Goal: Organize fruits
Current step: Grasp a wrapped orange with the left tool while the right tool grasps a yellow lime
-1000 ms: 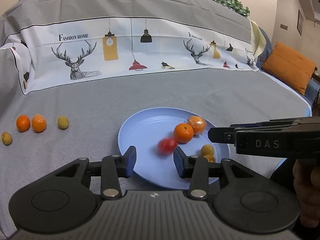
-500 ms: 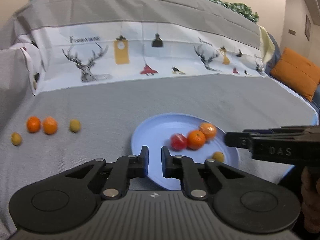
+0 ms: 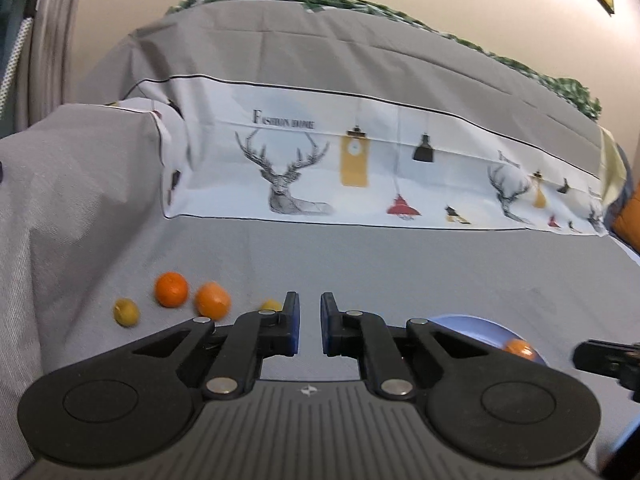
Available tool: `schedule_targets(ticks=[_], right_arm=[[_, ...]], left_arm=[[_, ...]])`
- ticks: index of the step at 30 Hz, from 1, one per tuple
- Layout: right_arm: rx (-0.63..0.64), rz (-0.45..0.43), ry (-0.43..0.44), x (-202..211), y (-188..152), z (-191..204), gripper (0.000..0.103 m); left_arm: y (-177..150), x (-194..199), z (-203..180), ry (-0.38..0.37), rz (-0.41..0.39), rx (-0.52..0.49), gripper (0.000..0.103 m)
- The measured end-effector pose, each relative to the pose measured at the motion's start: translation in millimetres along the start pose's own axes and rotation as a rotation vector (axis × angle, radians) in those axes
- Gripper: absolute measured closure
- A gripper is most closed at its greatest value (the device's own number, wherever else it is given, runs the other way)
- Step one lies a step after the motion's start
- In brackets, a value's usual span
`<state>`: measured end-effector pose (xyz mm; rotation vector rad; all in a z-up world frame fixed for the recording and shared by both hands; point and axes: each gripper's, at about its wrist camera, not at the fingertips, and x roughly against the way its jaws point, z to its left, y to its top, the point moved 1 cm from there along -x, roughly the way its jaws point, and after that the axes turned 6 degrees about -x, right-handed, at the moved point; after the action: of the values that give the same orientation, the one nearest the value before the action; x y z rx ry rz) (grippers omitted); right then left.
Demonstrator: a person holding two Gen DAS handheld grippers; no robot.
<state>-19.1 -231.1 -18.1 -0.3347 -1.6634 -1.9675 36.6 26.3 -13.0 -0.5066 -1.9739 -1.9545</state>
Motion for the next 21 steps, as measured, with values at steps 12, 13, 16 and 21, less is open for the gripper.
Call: schedule_targets(ticks=[12, 13, 16, 21], right_arm=[[-0.017, 0.114, 0.120, -46, 20, 40, 0.092], [-0.016, 0.128, 0.131, -54, 21, 46, 0.092], [-0.012, 0.168, 0.169, -78, 29, 59, 0.092], [-0.032, 0.237, 0.230, -117, 38, 80, 0.092]], left_arm=[[-3, -39, 37, 0.190, 0.069, 0.125, 0.091], [-3, -40, 40, 0.221, 0.073, 0.133, 0.091], [-4, -45, 47, 0.317, 0.081, 0.149, 0.091], [-4, -57, 61, 0.409, 0.090, 0.182, 0.090]])
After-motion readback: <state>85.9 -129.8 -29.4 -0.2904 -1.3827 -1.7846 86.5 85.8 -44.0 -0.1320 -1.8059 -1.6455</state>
